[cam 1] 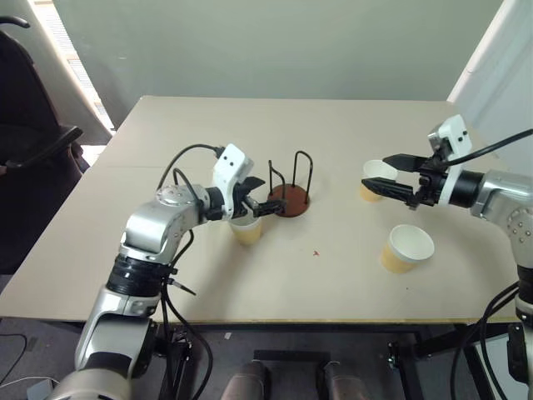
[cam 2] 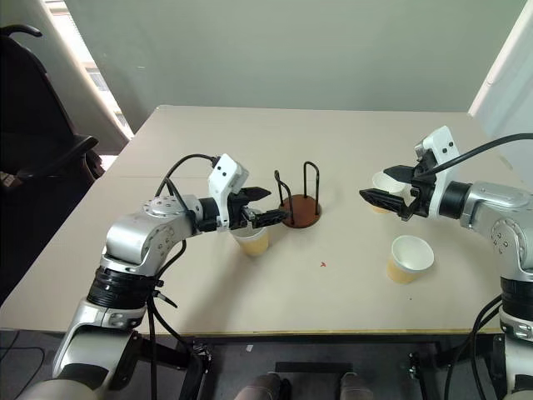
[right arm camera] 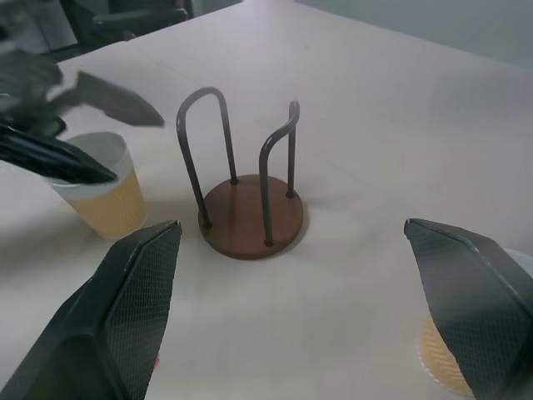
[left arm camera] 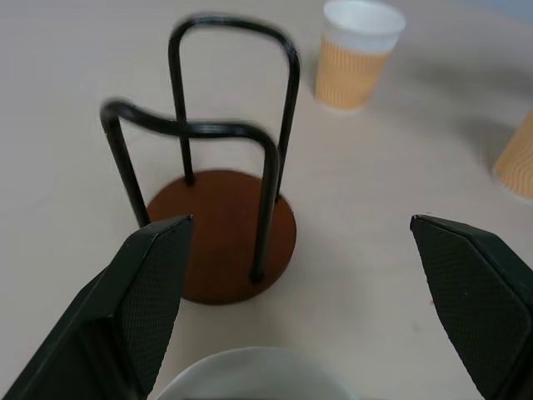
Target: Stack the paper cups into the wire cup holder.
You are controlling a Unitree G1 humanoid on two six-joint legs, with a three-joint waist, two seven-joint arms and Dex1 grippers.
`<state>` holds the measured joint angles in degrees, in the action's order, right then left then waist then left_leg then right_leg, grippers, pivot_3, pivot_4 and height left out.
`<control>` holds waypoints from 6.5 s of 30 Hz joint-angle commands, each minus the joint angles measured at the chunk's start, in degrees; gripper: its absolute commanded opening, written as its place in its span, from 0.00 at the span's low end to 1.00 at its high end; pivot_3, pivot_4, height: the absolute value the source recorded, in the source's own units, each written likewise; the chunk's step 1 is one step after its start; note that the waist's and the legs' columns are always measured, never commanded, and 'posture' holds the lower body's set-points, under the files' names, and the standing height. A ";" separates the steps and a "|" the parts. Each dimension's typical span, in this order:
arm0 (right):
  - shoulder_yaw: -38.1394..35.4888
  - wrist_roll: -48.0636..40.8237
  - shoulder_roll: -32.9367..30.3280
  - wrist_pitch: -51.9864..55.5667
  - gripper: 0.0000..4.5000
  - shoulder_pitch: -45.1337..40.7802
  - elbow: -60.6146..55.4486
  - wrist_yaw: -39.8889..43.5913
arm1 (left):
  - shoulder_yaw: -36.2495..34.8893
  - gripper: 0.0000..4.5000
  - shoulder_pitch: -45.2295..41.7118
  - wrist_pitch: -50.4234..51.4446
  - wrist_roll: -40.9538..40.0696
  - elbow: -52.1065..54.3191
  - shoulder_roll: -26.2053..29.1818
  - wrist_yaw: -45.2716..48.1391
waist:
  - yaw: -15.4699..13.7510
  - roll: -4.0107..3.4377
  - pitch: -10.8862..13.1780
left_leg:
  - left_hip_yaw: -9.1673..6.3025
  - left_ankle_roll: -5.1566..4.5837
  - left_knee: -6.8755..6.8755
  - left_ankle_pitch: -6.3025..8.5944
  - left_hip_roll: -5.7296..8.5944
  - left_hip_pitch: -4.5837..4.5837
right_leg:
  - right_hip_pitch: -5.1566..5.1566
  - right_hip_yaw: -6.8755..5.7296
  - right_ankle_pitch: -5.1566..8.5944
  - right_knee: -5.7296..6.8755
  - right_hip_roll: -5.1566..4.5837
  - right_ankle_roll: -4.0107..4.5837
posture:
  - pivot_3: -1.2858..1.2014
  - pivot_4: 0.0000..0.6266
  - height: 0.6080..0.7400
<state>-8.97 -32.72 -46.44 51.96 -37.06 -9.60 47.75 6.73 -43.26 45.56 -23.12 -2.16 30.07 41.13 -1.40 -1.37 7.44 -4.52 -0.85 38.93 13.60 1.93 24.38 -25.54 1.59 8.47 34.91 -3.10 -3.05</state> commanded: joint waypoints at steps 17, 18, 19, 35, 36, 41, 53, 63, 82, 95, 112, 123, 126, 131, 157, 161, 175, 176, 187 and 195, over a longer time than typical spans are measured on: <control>-3.75 -2.15 -2.94 0.70 0.99 1.54 -4.39 -2.10 | 1.11 1.00 -7.51 -6.94 7.41 -9.88 -7.60 -1.18 | -0.17 0.02 0.01 | 0.06 -0.09 0.03 -0.04 0.01 0.07 | 0.00 0.01 -0.07 -0.07 -0.01 -0.16 | 0.52 0.24 1.00; -3.72 -2.14 -3.00 0.67 0.99 1.54 -4.40 -2.17 | 1.18 1.00 -7.59 -7.20 7.69 -10.23 -7.80 -1.04 | -0.17 0.02 0.01 | 0.06 -0.09 0.03 -0.04 0.01 0.08 | 0.00 0.01 -0.07 -0.08 -0.01 -0.16 | 0.52 0.24 1.00; -3.75 -2.21 -3.04 0.70 0.99 1.58 -4.48 -2.24 | 1.38 1.00 -7.68 -7.51 8.05 -10.66 -8.09 -0.91 | -0.17 0.02 0.01 | 0.06 -0.09 0.03 -0.04 0.01 0.08 | 0.00 0.01 -0.07 -0.08 -0.01 -0.17 | 0.52 0.24 1.00; -2.64 -9.22 -6.04 2.78 0.99 2.37 -11.00 3.13 | 2.71 1.00 -12.59 -14.61 12.34 -22.90 -14.14 1.34 | -0.25 0.04 0.02 | 0.13 -0.18 0.06 -0.09 0.02 0.15 | 0.00 0.02 -0.06 -0.11 -0.03 -0.26 | 0.52 0.24 1.00; -2.32 -9.09 -6.65 2.62 0.99 2.68 -11.16 3.65 | 2.60 1.00 -13.00 -15.03 12.60 -23.51 -14.33 1.34 | -0.25 0.04 0.02 | 0.13 -0.19 0.07 -0.10 0.01 0.16 | 0.00 0.02 -0.06 -0.11 -0.03 -0.26 | 0.52 0.24 1.00; -2.23 -8.97 -7.99 2.09 0.99 3.28 -10.90 4.66 | 2.24 1.00 -13.51 -15.45 12.91 -23.31 -14.44 1.51 | -0.28 0.04 0.03 | 0.16 -0.23 0.07 -0.12 0.02 0.17 | 0.00 0.02 -0.04 -0.12 -0.04 -0.32 | 0.52 0.24 1.00; -1.92 -8.79 -8.54 1.92 1.00 3.58 -10.76 5.43 | 1.02 0.38 -12.85 -14.86 11.92 -20.97 -13.21 2.28 | -0.27 0.04 0.03 | 0.19 -0.28 0.09 -0.15 0.02 0.18 | 0.00 0.03 -0.03 -0.11 -0.05 -0.37 | 0.52 0.24 1.00; -2.60 -8.91 -10.41 1.87 1.00 4.21 -10.95 6.72 | 0.54 0.01 -13.18 -14.75 10.96 -20.10 -12.35 5.26 | -0.28 0.04 0.03 | 0.20 -0.30 0.11 -0.15 0.02 0.21 | 0.00 0.03 -0.02 -0.12 -0.05 -0.39 | 0.52 0.24 1.00; -16.13 -21.90 -21.71 11.74 1.00 14.02 -22.54 8.97 | 7.02 0.01 -13.05 -9.21 1.58 -7.49 -9.50 29.95 | -0.71 0.04 0.03 | 0.18 -0.39 0.20 -0.10 0.09 0.54 | -0.10 0.03 0.10 -0.30 -0.11 -0.65 | 0.52 0.24 1.00; -20.25 -27.51 -22.22 13.51 1.00 16.77 -25.41 4.13 | 13.99 0.01 -8.89 -13.26 5.93 -6.77 -8.54 32.35 | -0.66 0.04 0.02 | 0.21 -0.51 0.27 -0.13 0.12 0.52 | -0.07 0.10 0.21 -0.26 -0.14 -0.88 | 0.52 0.24 1.00; -13.59 -25.75 -23.35 8.37 1.00 14.01 -22.84 4.95 | 17.69 0.77 -3.38 -15.57 11.91 -2.92 -6.88 29.53 | -0.56 0.02 0.00 | 0.16 -0.66 0.31 -0.13 0.28 0.52 | -0.01 0.17 0.25 -0.23 -0.22 -1.07 | 0.52 0.24 1.00; -8.63 -23.12 -23.34 5.00 1.00 11.12 -20.52 6.43 | 15.74 1.00 -5.01 -14.33 12.36 4.88 -0.76 29.10 | -0.56 0.02 0.00 | 0.15 -0.68 0.30 -0.11 0.30 0.53 | -0.02 0.17 0.26 -0.25 -0.23 -1.07 | 0.52 0.24 1.00; -5.86 -20.99 -23.29 3.65 1.00 8.66 -18.76 7.06 | 14.64 1.00 -5.43 -14.49 12.87 7.03 1.65 28.91 | -0.46 0.01 -0.01 | 0.15 -0.68 0.29 -0.11 0.29 0.52 | -0.03 0.16 0.25 -0.23 -0.23 -1.03 | 0.52 0.24 1.00; 0.15 -16.47 -21.68 1.56 1.00 3.53 -16.15 7.29 | 13.71 1.00 -5.56 -13.91 13.60 8.59 5.26 28.24 | -0.22 0.01 -0.01 | 0.16 -0.68 0.28 -0.11 0.27 0.47 | -0.05 0.15 0.26 -0.16 -0.23 -0.97 | 0.52 0.24 1.00; 33.65 32.92 -6.07 -30.06 1.00 -27.63 35.14 20.71 | -2.42 1.00 -8.53 -10.57 8.95 5.05 16.98 22.88 | 0.23 0.00 -0.01 | -0.02 -0.60 0.12 -0.10 0.21 0.55 | -0.44 -0.02 0.07 -0.04 -0.23 -0.39 | 0.52 0.24 1.00; 34.75 38.08 -2.67 -35.78 1.00 -30.38 44.64 21.26 | -2.73 1.00 -7.22 -10.03 7.44 6.96 17.23 23.99 | 0.26 0.00 0.00 | -0.03 -0.54 0.08 -0.05 0.21 0.56 | -0.48 -0.01 0.07 -0.03 -0.23 -0.34 | 0.52 0.24 1.00; 33.51 47.50 5.39 -46.13 0.63 -37.77 67.14 21.51 | -3.39 1.00 -5.13 -10.21 4.68 9.19 18.78 24.28 | 0.23 0.00 0.00 | -0.11 -0.29 -0.01 0.08 0.21 0.56 | -0.54 -0.06 0.05 0.03 -0.21 -0.16 | 0.52 0.24 1.00; 33.36 47.70 5.45 -46.41 0.56 -37.87 67.50 21.58 | -3.38 1.00 -5.04 -10.21 4.58 9.27 18.90 24.23 | 0.22 0.00 0.00 | -0.12 -0.27 0.00 0.09 0.21 0.56 | -0.54 -0.06 0.05 0.03 -0.21 -0.15 | 0.52 0.24 1.00; 28.90 46.26 2.92 -43.96 0.01 -37.66 65.08 26.01 | -1.93 1.00 -4.72 -12.62 4.94 7.83 19.19 25.93 | 0.20 -0.01 0.00 | -0.14 -0.17 -0.04 0.13 0.20 0.56 | -0.54 -0.07 0.08 0.03 -0.19 -0.10 | 0.52 0.24 1.00; 23.84 38.87 -5.17 -31.59 0.01 -33.57 34.95 40.29 | -2.48 1.00 -4.62 -12.30 2.66 7.63 18.99 28.68 | 0.30 -0.03 0.02 | -0.14 -0.08 -0.11 0.13 0.15 0.55 | -0.54 -0.10 0.12 0.01 -0.16 -0.04 | 0.52 0.24 1.00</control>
<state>17.75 9.68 -49.74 16.19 -70.20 35.84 83.86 5.62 -47.17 33.79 -19.58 4.58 48.43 68.83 -1.10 -1.41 7.46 -4.66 -0.91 38.81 13.73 2.06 24.94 -26.08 1.48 8.60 34.92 -3.23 -3.07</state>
